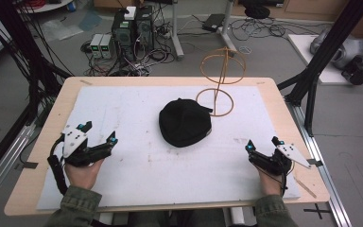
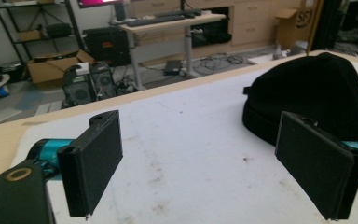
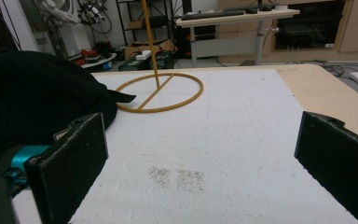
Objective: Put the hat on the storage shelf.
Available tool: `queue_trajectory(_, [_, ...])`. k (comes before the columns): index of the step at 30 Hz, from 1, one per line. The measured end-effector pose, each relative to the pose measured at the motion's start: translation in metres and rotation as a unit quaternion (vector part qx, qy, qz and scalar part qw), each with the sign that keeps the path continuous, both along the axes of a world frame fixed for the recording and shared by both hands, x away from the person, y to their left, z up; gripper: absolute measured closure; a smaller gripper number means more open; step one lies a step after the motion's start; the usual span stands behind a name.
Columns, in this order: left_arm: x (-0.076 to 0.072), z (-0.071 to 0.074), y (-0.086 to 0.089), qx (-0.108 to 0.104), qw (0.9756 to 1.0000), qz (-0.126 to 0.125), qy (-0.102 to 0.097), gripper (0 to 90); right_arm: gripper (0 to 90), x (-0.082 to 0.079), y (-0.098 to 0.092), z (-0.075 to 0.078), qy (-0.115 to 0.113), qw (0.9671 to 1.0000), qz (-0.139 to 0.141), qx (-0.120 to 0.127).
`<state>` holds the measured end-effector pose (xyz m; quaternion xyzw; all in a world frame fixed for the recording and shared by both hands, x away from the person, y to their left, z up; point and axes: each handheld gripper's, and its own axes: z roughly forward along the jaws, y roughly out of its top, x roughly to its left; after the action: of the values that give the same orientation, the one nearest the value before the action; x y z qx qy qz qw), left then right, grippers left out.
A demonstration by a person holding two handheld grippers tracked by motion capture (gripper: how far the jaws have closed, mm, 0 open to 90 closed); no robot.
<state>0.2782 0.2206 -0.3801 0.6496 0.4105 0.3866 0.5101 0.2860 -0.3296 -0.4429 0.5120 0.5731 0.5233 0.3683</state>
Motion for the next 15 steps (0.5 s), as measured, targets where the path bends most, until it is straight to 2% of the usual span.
queue_trajectory(1, [0.006,0.004,-0.008,0.008,0.9999,-0.006,0.001,15.3,1.6,0.000,0.000,0.000,0.000,1.0000,0.000,0.000])
queue_trajectory(4, [0.011,0.007,-0.015,0.014,0.9998,-0.012,0.003,15.5,1.6,0.000,-0.001,0.000,-0.002,1.0000,-0.001,0.002])
queue_trajectory(7, [0.021,0.010,-0.028,0.010,0.9996,-0.024,0.013,15.7,1.6,0.000,-0.001,0.001,-0.003,1.0000,-0.002,0.005])
queue_trajectory(10, [0.027,0.011,-0.033,0.013,0.9994,-0.028,0.017,15.7,1.5,0.001,-0.002,0.001,-0.005,1.0000,-0.002,0.007])
queue_trajectory(13, [0.034,0.013,-0.040,0.006,0.9992,-0.032,0.023,15.6,1.6,0.001,-0.002,0.001,-0.004,0.9999,-0.002,0.012])
queue_trajectory(15, [0.038,0.015,-0.045,-0.006,0.9986,-0.040,0.035,15.7,1.6,0.001,-0.002,0.002,-0.003,0.9999,-0.003,0.010])
